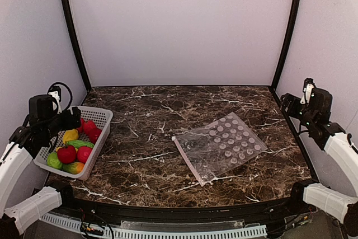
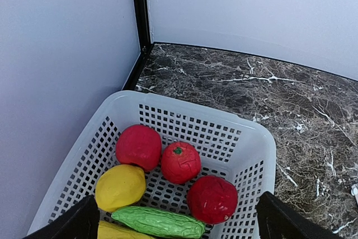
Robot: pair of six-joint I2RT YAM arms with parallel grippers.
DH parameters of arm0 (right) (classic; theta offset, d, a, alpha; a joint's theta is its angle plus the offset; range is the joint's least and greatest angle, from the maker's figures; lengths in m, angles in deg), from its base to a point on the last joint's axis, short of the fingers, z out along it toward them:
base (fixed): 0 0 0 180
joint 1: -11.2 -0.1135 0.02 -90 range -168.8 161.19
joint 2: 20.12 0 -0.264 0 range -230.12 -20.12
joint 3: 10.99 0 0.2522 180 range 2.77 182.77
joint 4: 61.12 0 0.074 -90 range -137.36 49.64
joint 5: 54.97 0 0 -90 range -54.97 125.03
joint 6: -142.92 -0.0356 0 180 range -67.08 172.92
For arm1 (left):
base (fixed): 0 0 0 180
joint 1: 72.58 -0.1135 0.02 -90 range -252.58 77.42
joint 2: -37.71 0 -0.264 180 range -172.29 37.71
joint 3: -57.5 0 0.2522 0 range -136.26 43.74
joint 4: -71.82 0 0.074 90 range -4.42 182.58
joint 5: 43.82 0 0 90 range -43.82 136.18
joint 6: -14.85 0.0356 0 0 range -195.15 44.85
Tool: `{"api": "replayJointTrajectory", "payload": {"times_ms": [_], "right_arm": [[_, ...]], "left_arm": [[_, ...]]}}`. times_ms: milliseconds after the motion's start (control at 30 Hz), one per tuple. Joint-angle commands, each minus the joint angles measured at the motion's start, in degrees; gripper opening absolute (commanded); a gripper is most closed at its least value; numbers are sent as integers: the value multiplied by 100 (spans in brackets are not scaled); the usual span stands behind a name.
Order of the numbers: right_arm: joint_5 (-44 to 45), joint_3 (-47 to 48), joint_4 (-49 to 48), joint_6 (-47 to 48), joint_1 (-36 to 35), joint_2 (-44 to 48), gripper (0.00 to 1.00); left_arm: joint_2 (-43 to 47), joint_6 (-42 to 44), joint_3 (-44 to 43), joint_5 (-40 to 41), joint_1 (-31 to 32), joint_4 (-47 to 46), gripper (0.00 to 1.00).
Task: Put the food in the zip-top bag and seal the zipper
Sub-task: Pick up the zipper food storage bag from the center of the board.
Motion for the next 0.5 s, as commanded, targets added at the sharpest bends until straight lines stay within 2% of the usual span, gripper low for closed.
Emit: {"api": "replayJointTrajectory", "payload": {"times_ms": [0, 200, 267, 367, 467], "right_arm": [[-40, 223, 40, -87, 53, 32, 99], [-366, 406, 181, 102, 63, -48, 99], [-631, 507, 253, 197, 63, -135, 98], [-986, 680, 451, 343, 49, -356, 95], [-1034, 793, 656, 377, -279, -644, 92]], "left_arm": [[-26, -125, -150, 214, 48, -18, 99], [-13, -197, -169, 256, 55, -97, 99], [-60, -56, -183, -31, 56, -238, 99], [-318, 244, -367, -871, 60, -432, 99], [-910, 411, -631, -1508, 74, -593, 97]]}}
